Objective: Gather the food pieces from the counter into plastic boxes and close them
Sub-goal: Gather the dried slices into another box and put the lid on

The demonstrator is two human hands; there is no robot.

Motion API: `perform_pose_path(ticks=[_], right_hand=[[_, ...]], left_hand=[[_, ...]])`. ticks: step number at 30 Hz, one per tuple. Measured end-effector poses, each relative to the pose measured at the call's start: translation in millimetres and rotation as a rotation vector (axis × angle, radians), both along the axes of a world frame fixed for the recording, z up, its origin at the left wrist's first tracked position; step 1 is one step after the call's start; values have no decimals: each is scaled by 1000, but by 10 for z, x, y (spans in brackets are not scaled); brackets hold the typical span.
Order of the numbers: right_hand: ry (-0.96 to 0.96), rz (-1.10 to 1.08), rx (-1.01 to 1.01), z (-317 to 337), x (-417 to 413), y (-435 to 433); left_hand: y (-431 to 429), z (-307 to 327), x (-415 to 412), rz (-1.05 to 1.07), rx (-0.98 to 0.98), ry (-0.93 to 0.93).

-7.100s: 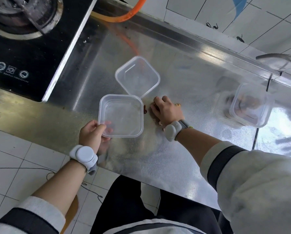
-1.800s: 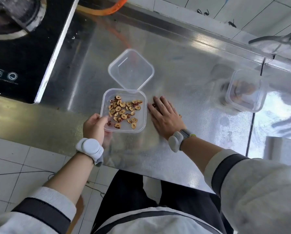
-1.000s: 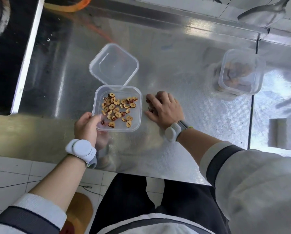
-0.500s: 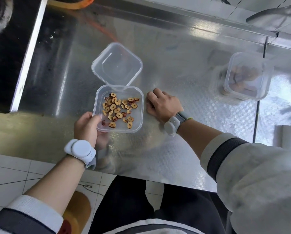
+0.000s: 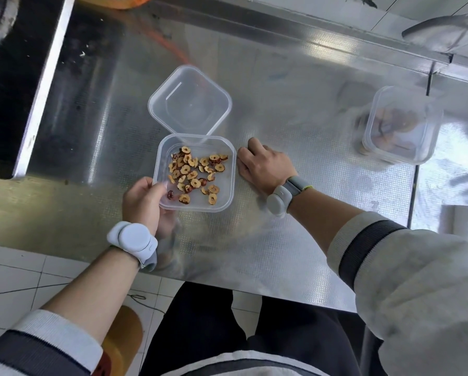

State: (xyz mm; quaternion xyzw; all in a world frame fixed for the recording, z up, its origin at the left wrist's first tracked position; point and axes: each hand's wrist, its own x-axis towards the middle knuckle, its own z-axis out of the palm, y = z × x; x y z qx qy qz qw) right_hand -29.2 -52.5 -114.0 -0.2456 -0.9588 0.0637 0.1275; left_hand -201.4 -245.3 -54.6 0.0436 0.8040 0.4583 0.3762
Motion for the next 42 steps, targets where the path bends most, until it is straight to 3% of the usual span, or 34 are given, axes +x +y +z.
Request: perform_pose_path(ticks=[32,35,38,40,42], right_hand=[[-89,-54,-133,191,-47,-7],[-101,-252,-273,341,-61,17],[55,-457,-384,688,-155,97],[197,-411,-374,965,-310,45],[219,-251,-376,1129,-520,-131]], left_hand=[[21,-6,55,33,43,29],[36,1,59,54,48,5],[46,56,75,77,63,-33],[58,101,86,79,61,-56],[69,129,96,76,63,-67]])
